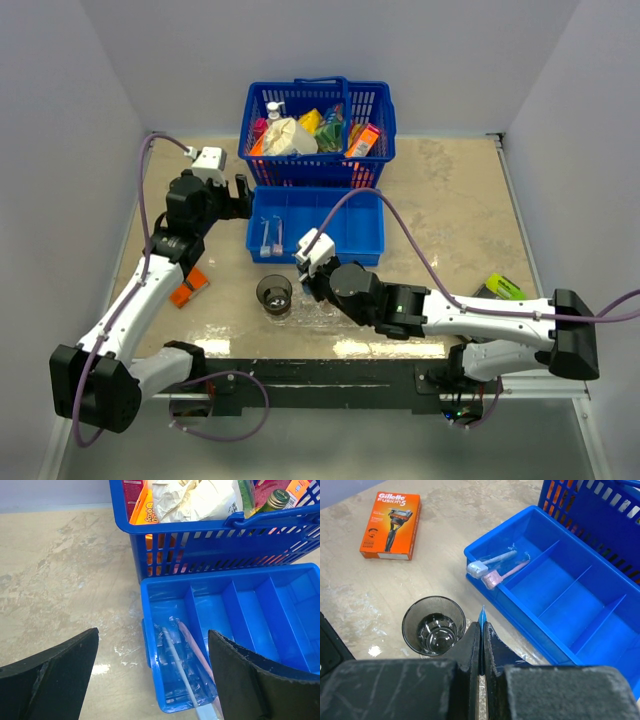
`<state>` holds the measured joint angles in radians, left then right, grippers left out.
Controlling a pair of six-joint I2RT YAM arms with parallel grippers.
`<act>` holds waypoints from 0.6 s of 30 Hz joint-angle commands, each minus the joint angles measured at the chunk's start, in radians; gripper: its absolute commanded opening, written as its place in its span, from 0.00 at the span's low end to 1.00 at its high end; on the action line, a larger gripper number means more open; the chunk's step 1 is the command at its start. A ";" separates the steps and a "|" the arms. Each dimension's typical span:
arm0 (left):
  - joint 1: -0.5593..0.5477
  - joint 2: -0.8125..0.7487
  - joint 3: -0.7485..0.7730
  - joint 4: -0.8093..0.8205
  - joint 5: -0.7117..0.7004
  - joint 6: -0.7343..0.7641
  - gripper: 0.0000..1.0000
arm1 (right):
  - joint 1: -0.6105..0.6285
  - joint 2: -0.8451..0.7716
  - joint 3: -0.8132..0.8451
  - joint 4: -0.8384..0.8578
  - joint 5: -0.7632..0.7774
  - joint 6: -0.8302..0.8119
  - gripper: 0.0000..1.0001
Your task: Prepare toiletry sets of a toothbrush and toothpaste on the tray
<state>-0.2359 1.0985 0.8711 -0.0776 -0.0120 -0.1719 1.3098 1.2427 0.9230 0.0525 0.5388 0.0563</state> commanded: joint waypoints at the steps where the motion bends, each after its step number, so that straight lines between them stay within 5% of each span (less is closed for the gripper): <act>1: 0.000 0.006 0.032 0.019 0.003 0.015 0.94 | 0.003 0.003 -0.025 0.109 0.049 -0.016 0.00; 18: -0.002 0.024 0.037 0.015 0.006 0.017 0.94 | 0.002 0.014 -0.107 0.217 0.093 0.005 0.00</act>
<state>-0.2359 1.1145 0.8711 -0.0780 -0.0120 -0.1715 1.3098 1.2690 0.8402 0.1585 0.5869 0.0490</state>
